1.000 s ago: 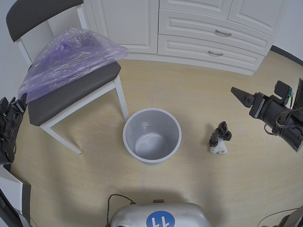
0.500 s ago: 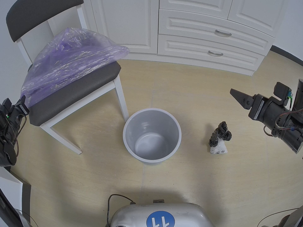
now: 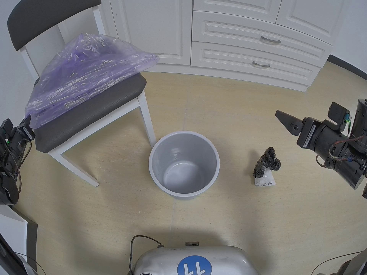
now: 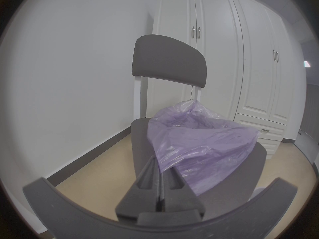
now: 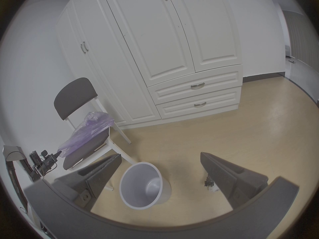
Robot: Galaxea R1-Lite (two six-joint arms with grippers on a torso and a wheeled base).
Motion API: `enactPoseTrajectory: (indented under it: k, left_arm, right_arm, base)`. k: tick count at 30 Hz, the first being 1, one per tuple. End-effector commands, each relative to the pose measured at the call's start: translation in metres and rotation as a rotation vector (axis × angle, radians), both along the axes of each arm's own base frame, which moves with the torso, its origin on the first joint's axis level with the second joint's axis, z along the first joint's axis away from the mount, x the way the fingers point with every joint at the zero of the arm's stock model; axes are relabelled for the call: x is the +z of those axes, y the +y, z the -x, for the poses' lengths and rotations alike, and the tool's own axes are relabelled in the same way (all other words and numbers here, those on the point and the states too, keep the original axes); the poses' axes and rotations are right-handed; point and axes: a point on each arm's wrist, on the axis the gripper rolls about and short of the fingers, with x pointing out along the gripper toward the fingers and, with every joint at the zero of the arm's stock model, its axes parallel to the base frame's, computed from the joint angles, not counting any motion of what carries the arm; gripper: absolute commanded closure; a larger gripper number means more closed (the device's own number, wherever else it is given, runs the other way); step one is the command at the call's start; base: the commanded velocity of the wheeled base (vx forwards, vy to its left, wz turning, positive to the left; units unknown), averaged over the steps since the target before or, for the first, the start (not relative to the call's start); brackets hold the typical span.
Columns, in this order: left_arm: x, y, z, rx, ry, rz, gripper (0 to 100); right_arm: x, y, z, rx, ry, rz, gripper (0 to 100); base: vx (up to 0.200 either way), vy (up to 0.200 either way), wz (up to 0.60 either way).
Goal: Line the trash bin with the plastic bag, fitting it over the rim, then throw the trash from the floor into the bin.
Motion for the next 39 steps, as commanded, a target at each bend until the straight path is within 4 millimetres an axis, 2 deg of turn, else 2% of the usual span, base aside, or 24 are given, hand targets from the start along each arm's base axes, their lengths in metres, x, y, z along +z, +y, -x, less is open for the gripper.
enactPoseTrajectory:
  k: [1, 6, 11, 17, 24, 30, 34, 39]
  left_arm:
    - [0.010, -0.013, 0.013, -0.028, -0.023, -0.012, 100]
    - [0.022, -0.037, 0.023, -0.094, -0.055, -0.027, 100]
    - [0.028, -0.044, 0.031, -0.110, -0.075, -0.034, 100]
    - [0.035, -0.049, 0.037, -0.122, -0.101, -0.046, 100]
    - [0.048, -0.073, 0.055, -0.202, -0.151, -0.058, 100]
    - [0.048, -0.088, 0.072, -0.258, -0.160, -0.056, 100]
    - [0.050, -0.094, 0.074, -0.283, -0.168, -0.055, 100]
    - [0.054, -0.106, 0.075, -0.318, -0.189, -0.097, 100]
  right_arm:
    - [0.003, 0.002, 0.009, 0.001, -0.019, -0.006, 0]
    - [0.009, -0.002, 0.020, -0.030, -0.047, -0.018, 0]
    - [0.009, -0.006, 0.042, 0.025, -0.074, 0.032, 0]
    - [0.005, 0.001, 0.050, 0.101, -0.084, 0.054, 0]
    - [0.005, 0.007, 0.041, 0.086, -0.080, 0.060, 0]
    - [0.005, 0.015, 0.039, 0.026, -0.070, 0.073, 0]
    - [-0.004, 0.021, 0.033, 0.013, -0.040, 0.097, 0]
    - [0.000, 0.021, 0.041, -0.008, -0.059, 0.111, 0]
  base:
    - [0.000, 0.000, 0.00]
    - [0.000, 0.000, 0.00]
    - [0.000, 0.000, 0.00]
    - [0.000, 0.000, 0.00]
    - [0.000, 0.000, 0.00]
    - [0.000, 0.000, 0.00]
    - [0.000, 0.000, 0.00]
    - [0.000, 0.000, 0.00]
